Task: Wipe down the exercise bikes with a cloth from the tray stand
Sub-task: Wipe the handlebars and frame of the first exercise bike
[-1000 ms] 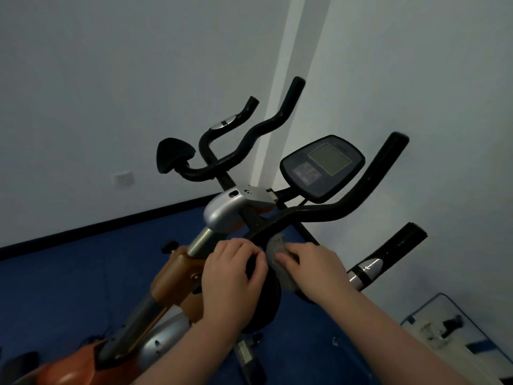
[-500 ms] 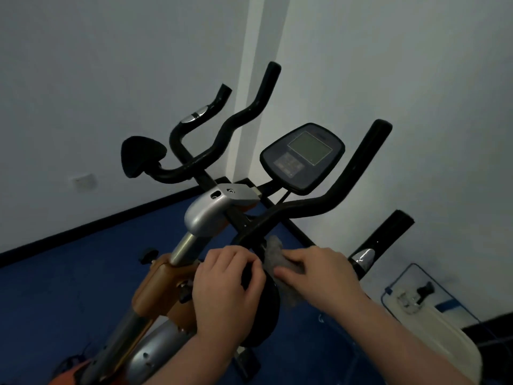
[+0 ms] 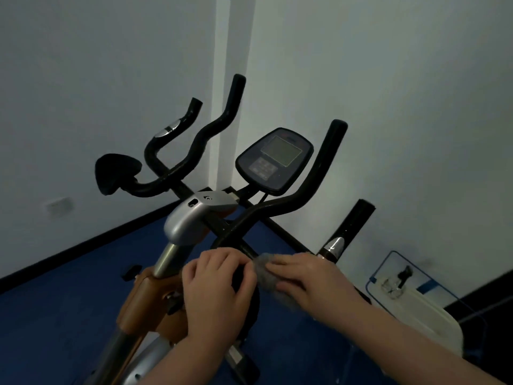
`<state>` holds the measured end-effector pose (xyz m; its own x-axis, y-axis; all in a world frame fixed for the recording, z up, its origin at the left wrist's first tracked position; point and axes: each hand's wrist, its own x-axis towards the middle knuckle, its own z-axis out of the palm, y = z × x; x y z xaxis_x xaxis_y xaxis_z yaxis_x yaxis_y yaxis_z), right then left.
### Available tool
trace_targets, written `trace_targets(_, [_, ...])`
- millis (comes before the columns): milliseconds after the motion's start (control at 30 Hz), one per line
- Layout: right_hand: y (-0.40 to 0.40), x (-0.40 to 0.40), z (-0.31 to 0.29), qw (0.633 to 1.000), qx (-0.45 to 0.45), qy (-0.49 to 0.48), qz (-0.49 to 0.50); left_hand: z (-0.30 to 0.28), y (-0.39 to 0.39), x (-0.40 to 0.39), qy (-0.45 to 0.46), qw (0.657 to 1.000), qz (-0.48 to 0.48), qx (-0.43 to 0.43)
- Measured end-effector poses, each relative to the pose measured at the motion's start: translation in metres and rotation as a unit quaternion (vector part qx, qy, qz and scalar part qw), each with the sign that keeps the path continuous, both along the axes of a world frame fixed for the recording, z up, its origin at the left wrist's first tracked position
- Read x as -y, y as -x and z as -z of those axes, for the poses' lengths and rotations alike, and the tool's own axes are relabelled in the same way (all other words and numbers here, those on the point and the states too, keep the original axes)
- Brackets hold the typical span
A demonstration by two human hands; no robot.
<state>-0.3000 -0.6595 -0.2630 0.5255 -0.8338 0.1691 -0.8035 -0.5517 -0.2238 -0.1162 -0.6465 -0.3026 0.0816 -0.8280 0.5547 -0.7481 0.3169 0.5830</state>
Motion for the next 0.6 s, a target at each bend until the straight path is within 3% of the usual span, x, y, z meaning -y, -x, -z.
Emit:
trace_targets(100, [0.041, 0.001, -0.001, 0.991, -0.053, 0.096, -0.077, -0.013, 0.016, 0.010, 0.020, 0.996, 0.088, 0.018])
trace_targets(233, [0.068, 0.015, -0.011, 0.984, 0.023, 0.174, 0.034, -0.026, 0.032, 0.034, -0.025, 0.994, 0.102, 0.013])
trace_targets(333, [0.032, -0.001, 0.022, 0.972, 0.104, 0.161, 0.134, -0.021, 0.035, 0.039, -0.035, 0.995, 0.088, 0.027])
trace_targets(433, [0.017, -0.017, 0.056, 0.978, 0.042, 0.163, 0.125, -0.016, 0.031, 0.038, -0.029, 0.996, 0.079, 0.014])
trace_targets(500, [0.044, -0.001, 0.047, 0.981, -0.031, 0.173, 0.085, -0.016, 0.029, 0.038, -0.023, 0.997, 0.077, 0.019])
trace_targets(600, [0.084, 0.026, 0.014, 0.968, -0.069, 0.209, 0.119, -0.019, 0.031, 0.036, -0.033, 0.997, 0.073, 0.018])
